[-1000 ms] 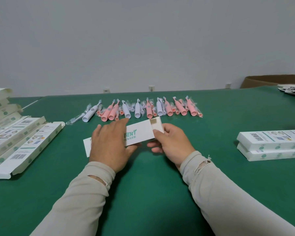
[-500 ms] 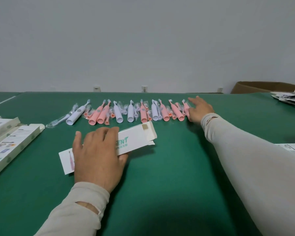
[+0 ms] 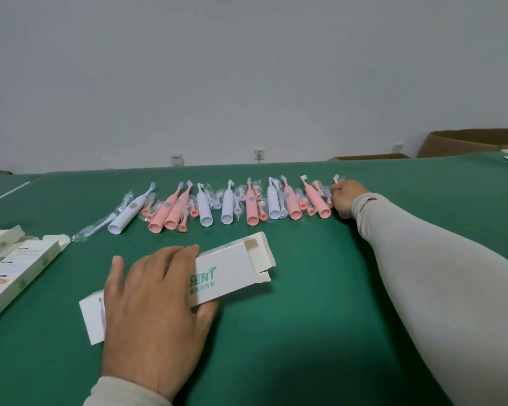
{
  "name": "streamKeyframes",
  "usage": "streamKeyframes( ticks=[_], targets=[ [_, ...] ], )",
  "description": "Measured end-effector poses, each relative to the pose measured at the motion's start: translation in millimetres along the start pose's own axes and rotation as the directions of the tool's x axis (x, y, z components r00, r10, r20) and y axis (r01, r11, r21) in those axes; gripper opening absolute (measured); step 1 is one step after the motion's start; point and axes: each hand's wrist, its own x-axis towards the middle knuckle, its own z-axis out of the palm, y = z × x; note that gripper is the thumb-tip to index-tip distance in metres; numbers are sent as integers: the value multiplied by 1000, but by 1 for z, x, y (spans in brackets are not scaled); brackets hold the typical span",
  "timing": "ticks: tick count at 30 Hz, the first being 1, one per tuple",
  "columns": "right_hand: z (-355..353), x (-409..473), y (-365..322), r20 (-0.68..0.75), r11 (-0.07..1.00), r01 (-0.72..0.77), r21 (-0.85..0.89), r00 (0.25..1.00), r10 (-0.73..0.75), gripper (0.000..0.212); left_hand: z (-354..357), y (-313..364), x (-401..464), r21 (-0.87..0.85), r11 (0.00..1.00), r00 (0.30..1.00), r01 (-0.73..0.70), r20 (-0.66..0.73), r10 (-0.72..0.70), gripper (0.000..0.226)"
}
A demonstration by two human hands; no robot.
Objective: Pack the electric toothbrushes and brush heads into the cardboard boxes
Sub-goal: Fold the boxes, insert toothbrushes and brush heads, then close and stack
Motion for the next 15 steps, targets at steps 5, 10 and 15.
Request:
streamKeyframes(
  ticks=[5, 10, 15],
  targets=[
    [4, -10, 3, -37, 994, -20, -106, 999, 16, 37, 3, 0, 1, 1, 1000, 999, -10, -32, 10, 63],
    [13, -53, 6, -64, 990, -71, -121, 996, 64, 38, 1, 0, 3, 1, 1000, 1000, 3, -23, -3, 63],
    [23, -143, -10, -59, 997, -44, -57, 997, 41, 40, -6, 1, 2, 21, 1000, 1000, -5, -2, 5, 58]
  ],
)
